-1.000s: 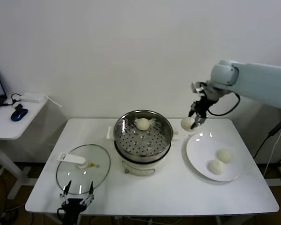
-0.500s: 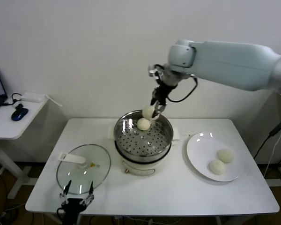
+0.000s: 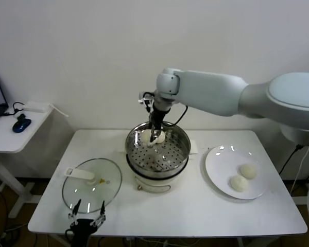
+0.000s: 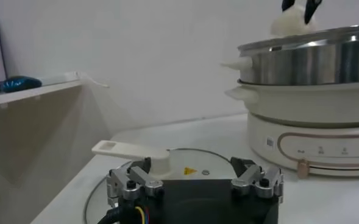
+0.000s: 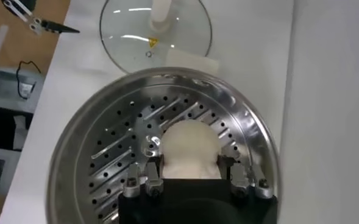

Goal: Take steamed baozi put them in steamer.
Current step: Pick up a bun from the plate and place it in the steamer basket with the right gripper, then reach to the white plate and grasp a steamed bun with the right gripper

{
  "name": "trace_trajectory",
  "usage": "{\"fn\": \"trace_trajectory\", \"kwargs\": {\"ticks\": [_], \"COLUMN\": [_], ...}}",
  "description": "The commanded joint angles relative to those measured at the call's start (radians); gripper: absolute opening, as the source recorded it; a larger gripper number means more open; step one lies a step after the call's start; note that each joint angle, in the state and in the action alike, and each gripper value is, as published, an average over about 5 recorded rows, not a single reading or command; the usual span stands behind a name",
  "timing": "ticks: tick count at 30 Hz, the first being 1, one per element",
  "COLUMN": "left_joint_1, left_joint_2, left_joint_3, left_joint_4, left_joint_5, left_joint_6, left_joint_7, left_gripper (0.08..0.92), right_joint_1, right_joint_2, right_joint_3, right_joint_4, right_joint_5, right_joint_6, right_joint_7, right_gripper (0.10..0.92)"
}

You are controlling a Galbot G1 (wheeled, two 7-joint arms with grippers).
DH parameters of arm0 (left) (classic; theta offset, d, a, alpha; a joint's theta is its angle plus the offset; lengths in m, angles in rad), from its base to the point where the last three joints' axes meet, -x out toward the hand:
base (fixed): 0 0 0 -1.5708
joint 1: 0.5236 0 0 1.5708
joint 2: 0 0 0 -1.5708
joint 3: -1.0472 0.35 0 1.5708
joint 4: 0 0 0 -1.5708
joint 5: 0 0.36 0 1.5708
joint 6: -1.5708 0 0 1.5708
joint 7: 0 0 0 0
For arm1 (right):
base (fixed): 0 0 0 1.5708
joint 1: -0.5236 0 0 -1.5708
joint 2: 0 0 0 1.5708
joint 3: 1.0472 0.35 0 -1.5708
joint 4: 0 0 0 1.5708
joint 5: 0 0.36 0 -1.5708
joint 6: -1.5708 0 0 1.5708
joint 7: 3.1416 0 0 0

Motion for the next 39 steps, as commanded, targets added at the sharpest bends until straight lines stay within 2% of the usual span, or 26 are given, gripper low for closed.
{"fn": "trace_trajectory", "kwargs": {"ticks": [1,12,20,26,30,39], "left_joint_1": [-0.002,-0.003,-0.003,0.000,0.001,0.003], "left_joint_2": [0.002,0.004,0.001,0.000,0.000,-0.005], "left_joint_3": [-0.002,-0.001,0.001,0.000,-0.003,0.000], "left_joint_4": [0.004,0.000,-0.009,-0.014,-0.018,-0.014], "left_joint_5": [-0.001,-0.003,-0.002,0.000,0.000,0.005], "left_joint_6": [0.000,0.001,0.000,0.002,0.004,0.002], "left_joint_7": [0.000,-0.001,-0.003,-0.002,-0.002,-0.002], "left_gripper": [0.823,0.823,0.823,0.823,0.823,0.823], "right_joint_1": [-0.135,-0.156,-0.064,0.144,0.262,0.254], "right_joint_2": [0.050,0.063,0.003,-0.137,-0.287,-0.581], "right_joint_3": [0.034,0.050,0.060,-0.051,-0.188,-0.321], "right_joint_4": [-0.069,-0.097,-0.043,0.088,0.194,0.356], "right_joint_5": [-0.085,-0.113,-0.045,0.028,0.017,-0.187], "right_joint_6": [-0.003,0.009,0.008,0.083,0.160,0.233], "right_joint_7": [0.003,0.014,0.017,-0.062,-0.131,-0.141], "right_gripper": [0.602,0.615,0.797,0.822,0.823,0.823]}}
